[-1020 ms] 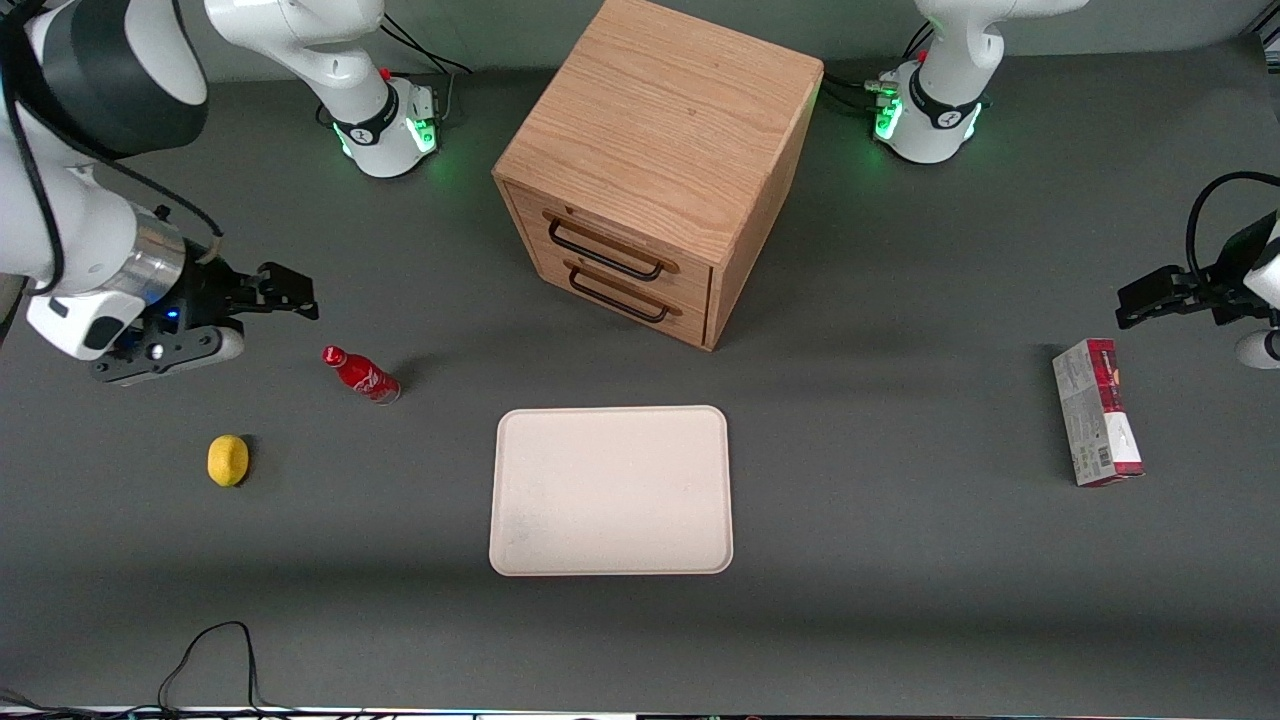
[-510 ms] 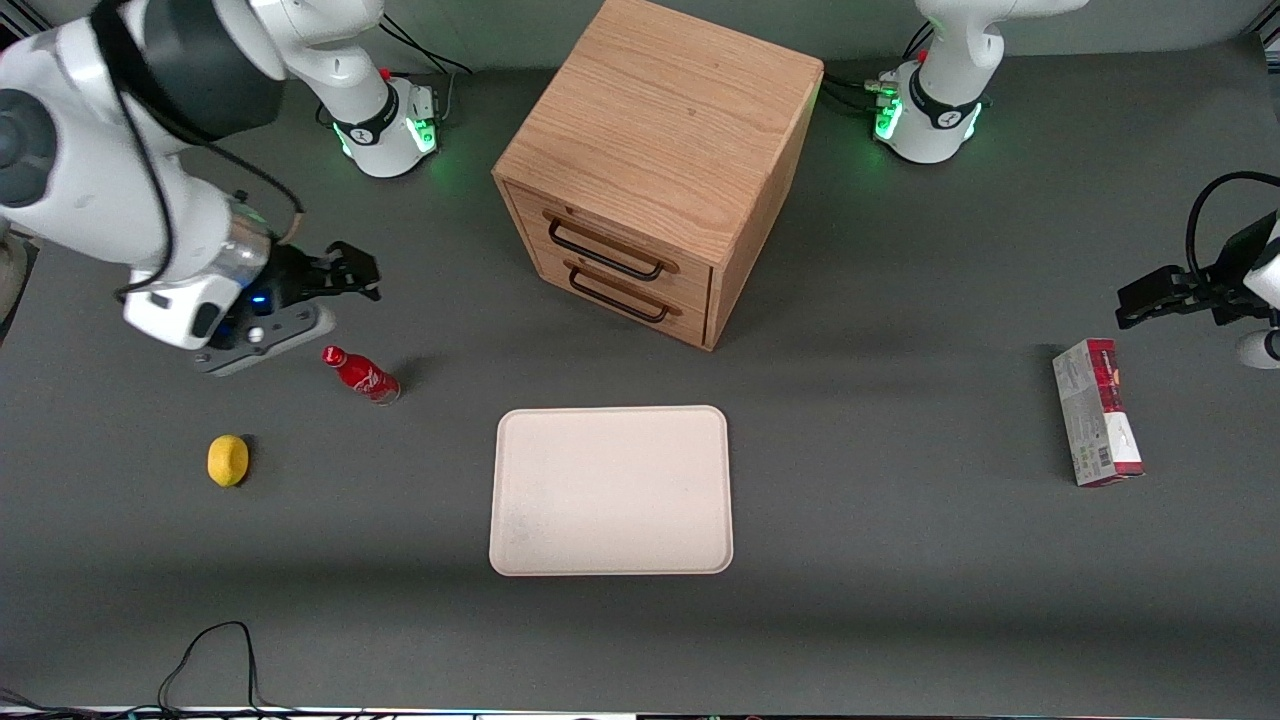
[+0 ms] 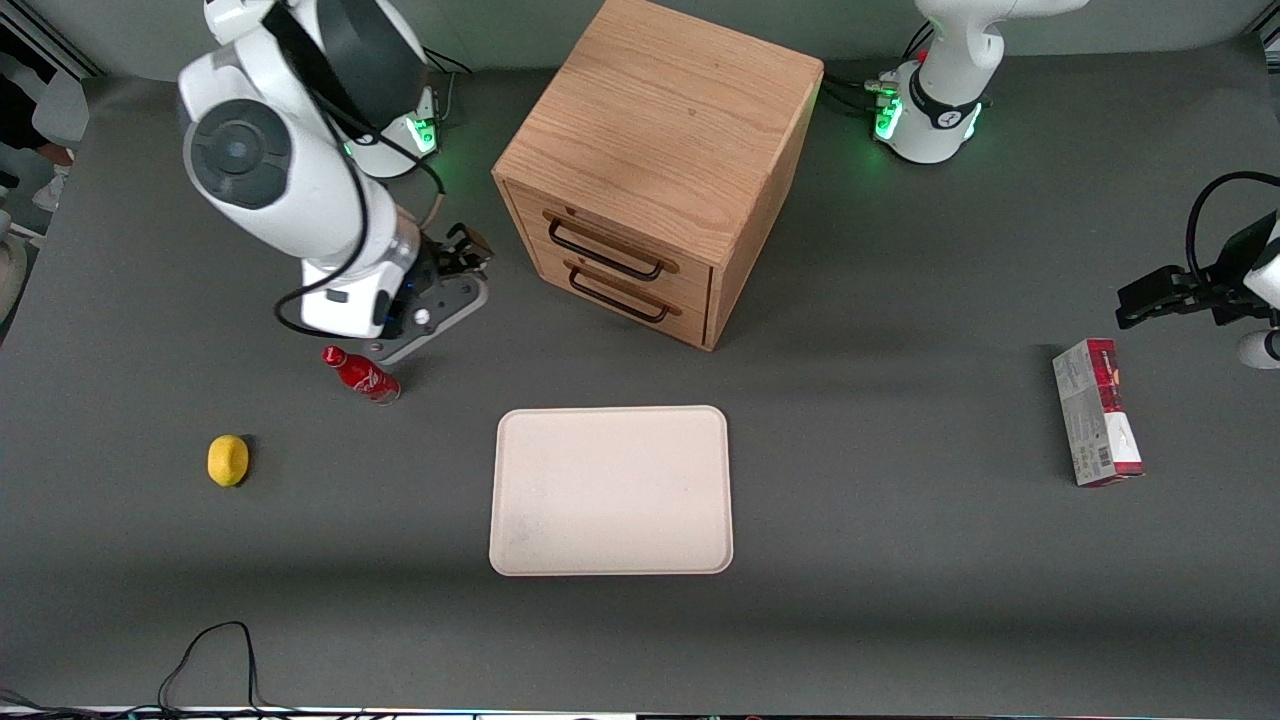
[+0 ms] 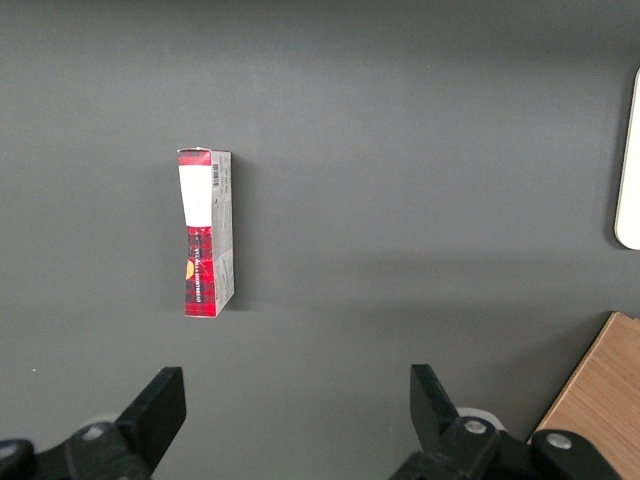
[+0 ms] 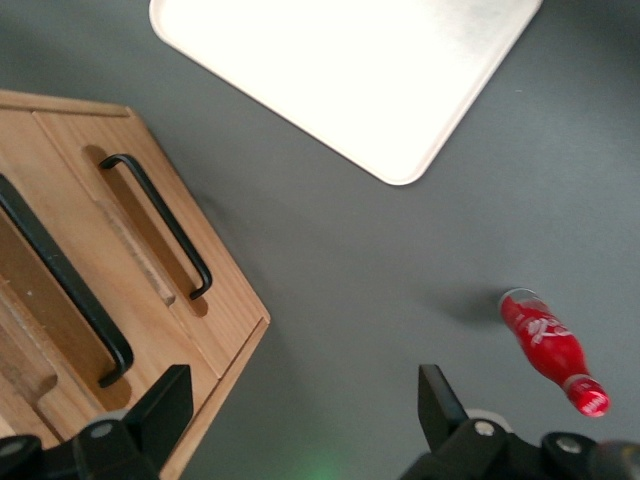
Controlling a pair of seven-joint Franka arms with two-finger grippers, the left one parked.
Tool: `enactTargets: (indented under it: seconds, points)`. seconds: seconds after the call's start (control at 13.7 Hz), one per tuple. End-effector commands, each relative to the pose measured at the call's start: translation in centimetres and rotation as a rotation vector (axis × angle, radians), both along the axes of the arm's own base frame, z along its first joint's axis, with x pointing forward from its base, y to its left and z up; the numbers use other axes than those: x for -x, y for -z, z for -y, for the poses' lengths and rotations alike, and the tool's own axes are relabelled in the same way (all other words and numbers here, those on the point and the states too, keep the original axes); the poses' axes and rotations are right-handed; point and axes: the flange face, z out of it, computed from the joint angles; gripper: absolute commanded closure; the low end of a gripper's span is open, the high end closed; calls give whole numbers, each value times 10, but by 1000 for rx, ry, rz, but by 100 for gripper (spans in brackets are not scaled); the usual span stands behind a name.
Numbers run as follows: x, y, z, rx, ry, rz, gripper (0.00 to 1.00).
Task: Open upper drawer
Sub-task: 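Move the right gripper toward the upper drawer's black handle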
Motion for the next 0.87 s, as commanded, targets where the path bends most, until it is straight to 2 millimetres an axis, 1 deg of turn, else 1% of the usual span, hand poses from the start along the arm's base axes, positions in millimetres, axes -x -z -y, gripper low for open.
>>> enactTargets:
  seconds: [0.0,0.07,0.15,0.22,0.36,0.44,0.51,0.66,0.8]
  points:
    - [2,1,-19,-26,-52,-15,0]
    - [1,7,-25,-41,-79,-30,0]
    - [0,6,-33,-81,-110,-39,0]
    - [-3,13,-37,-105,-139,-56,0]
    - [1,22,-52,-137,-167,-82,0]
    - [3,23,-57,-146,-172,-87,0]
    - [5,23,-68,-150,-192,-83,0]
    - [2,33,-77,-150,-201,-94,0]
    - [6,40,-89,-157,-222,-99,0]
